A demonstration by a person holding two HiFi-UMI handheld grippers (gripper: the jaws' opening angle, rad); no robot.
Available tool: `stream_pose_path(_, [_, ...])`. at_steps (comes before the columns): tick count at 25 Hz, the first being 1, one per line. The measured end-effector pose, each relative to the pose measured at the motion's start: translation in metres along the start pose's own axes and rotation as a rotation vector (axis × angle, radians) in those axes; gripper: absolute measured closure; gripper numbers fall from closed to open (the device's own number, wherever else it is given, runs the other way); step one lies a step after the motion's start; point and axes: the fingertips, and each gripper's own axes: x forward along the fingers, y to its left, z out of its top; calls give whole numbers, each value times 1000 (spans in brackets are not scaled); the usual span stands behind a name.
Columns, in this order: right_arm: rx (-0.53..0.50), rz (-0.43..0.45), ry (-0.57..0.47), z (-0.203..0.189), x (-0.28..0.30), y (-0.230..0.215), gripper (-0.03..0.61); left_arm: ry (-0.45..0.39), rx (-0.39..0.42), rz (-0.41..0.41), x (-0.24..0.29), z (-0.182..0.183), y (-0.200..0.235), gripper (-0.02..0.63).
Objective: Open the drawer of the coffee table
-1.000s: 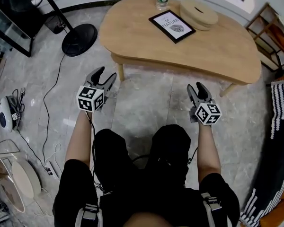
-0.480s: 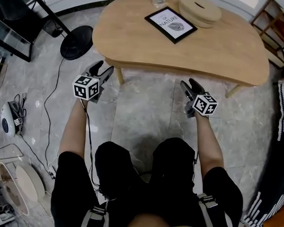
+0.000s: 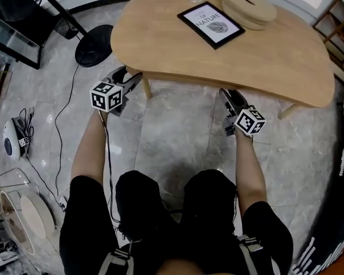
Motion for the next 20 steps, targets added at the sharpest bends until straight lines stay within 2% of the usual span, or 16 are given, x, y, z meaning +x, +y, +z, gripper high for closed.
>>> stream_pose_path(5, [50, 1, -29, 2, 1, -4, 388, -6, -16, -19, -1, -1, 0, 354])
stream_pose_path(7, [42, 6, -35, 4, 2, -5, 376, -4, -14, -21, 0, -1, 0, 359])
stream_pose_path(13, [68, 24, 1, 1, 2, -4, 397, -5, -13, -19, -4, -3, 1, 370])
stream_pose_path(20, [43, 14, 12, -6, -7, 3, 408, 8, 9, -46, -14, -7, -5, 382])
